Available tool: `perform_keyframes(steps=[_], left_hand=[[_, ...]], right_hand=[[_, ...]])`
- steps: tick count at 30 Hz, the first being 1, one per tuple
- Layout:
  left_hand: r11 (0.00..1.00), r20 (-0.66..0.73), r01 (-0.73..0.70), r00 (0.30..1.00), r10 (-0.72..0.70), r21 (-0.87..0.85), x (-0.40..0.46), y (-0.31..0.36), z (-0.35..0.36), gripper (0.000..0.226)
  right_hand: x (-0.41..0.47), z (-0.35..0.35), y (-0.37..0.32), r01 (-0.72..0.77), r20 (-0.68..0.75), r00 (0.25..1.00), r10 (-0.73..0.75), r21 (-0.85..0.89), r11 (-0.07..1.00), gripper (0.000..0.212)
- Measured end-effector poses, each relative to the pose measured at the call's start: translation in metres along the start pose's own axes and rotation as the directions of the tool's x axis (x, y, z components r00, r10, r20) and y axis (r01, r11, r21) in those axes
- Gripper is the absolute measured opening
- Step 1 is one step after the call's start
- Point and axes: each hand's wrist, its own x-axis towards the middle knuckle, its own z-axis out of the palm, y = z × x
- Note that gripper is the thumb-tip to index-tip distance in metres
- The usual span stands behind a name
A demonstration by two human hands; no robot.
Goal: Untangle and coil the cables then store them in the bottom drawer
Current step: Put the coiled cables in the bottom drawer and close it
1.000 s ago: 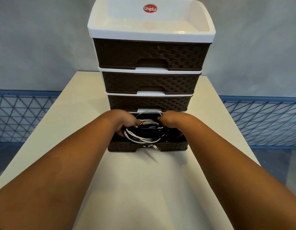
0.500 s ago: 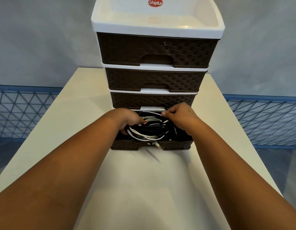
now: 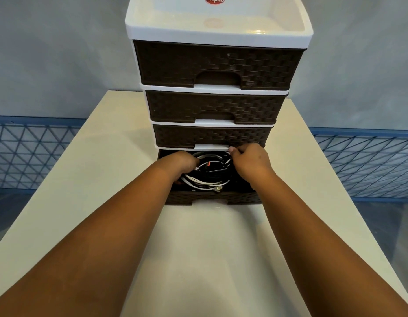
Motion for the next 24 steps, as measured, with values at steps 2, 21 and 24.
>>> perform_keyframes(steps=[2, 21, 24], left_hand=[[1.000, -0.057, -0.025, 0.998, 0.026, 0.017, 0.000, -0.002, 0.000, 0.032], [0.832, -0.251, -0.350, 0.839, 0.482, 0.430, -0.057, -0.042, 0.005, 0.048], [0.832, -0.288, -0.357, 0.818, 0.498, 0.425, -0.048, -0.044, 0.009, 0.046]], right_hand=[[-0.013, -0.004, 0.004, 0.081, -0.036, 0.996, -0.083, -0.066, 0.995, 0.034], [-0.022, 0.005, 0.014, 0.269, 0.145, 0.961, -0.234, -0.317, 0.910, 0.024], [-0.019, 0.008, 0.015, 0.241, 0.149, 0.968, -0.202, -0.325, 0.914, 0.024]])
